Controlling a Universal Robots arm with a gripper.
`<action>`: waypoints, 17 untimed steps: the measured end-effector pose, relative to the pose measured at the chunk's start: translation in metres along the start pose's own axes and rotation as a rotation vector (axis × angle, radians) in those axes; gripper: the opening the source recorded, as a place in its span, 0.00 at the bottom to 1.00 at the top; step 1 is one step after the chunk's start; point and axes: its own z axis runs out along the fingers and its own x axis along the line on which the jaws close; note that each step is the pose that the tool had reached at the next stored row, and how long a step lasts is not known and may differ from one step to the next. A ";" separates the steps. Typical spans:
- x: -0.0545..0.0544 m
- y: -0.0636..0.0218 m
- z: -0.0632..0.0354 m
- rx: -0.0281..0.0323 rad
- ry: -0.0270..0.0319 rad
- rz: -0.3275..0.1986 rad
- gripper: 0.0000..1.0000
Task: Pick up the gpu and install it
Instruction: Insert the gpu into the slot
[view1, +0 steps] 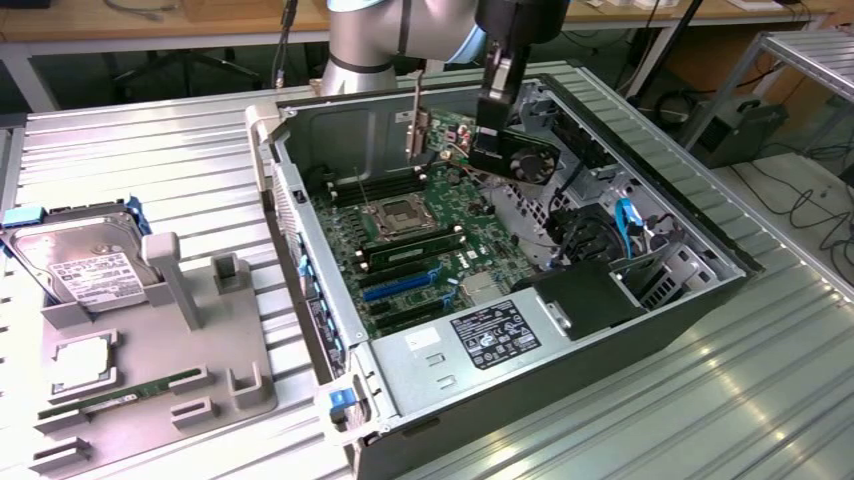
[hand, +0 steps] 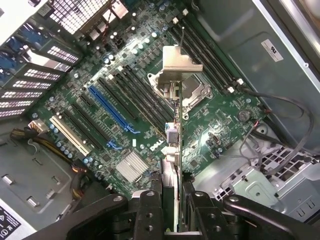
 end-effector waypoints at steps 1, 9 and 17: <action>0.000 0.0000 0.0000 -0.0002 -0.0003 -0.005 0.26; 0.000 0.0000 0.0000 -0.0014 -0.0025 -0.041 0.26; 0.000 0.0000 0.0000 -0.0027 -0.0050 -0.081 0.26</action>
